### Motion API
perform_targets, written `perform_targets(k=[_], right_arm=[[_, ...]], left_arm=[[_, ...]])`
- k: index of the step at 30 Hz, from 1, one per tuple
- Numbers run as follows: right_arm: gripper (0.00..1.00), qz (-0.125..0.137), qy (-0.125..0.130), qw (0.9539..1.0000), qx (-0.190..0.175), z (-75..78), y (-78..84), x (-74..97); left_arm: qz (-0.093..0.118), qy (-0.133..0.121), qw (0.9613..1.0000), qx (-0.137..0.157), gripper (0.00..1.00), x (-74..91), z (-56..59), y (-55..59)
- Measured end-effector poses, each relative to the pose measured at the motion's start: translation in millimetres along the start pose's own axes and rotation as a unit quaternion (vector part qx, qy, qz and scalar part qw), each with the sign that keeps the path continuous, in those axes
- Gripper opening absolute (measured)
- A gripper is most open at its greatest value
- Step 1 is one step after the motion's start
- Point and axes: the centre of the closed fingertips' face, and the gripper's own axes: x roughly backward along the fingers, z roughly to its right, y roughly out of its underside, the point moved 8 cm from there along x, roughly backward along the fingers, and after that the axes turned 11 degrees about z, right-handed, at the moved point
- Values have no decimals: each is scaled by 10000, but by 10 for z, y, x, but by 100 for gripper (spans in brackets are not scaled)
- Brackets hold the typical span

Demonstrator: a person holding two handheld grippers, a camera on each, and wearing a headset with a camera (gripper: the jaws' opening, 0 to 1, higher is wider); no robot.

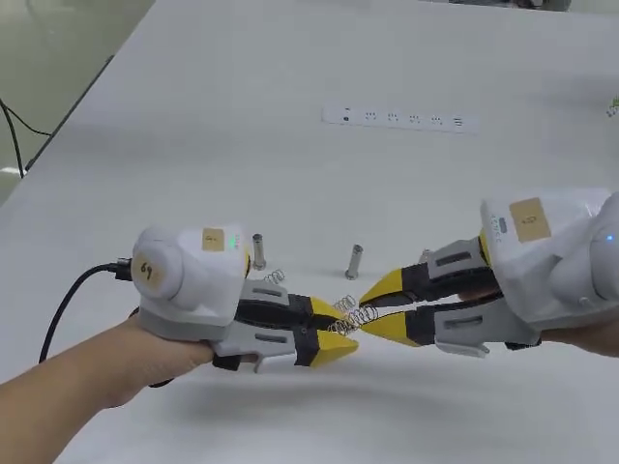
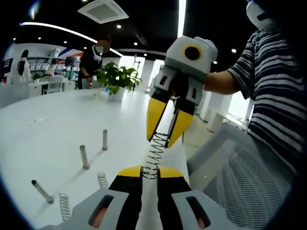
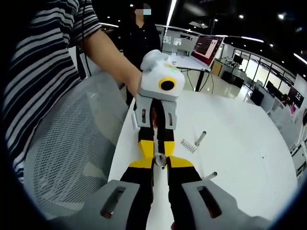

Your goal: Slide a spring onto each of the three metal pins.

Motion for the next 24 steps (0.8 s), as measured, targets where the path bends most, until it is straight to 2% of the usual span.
perform_targets(k=[5,18,24], right_arm=[[7,180,42,9998,-81,-4,-53,-55],[7,289,228,9993,103,-46,-126,-136],[7,406,334,9986,-16,-56,-117,-125]], left_arm=[[-18,-7,10000,-34,3,4,-4,1],[-65,-24,9999,-144,3,-35,-13,-12],[-62,-20,9999,-134,3,-40,1,-17]])
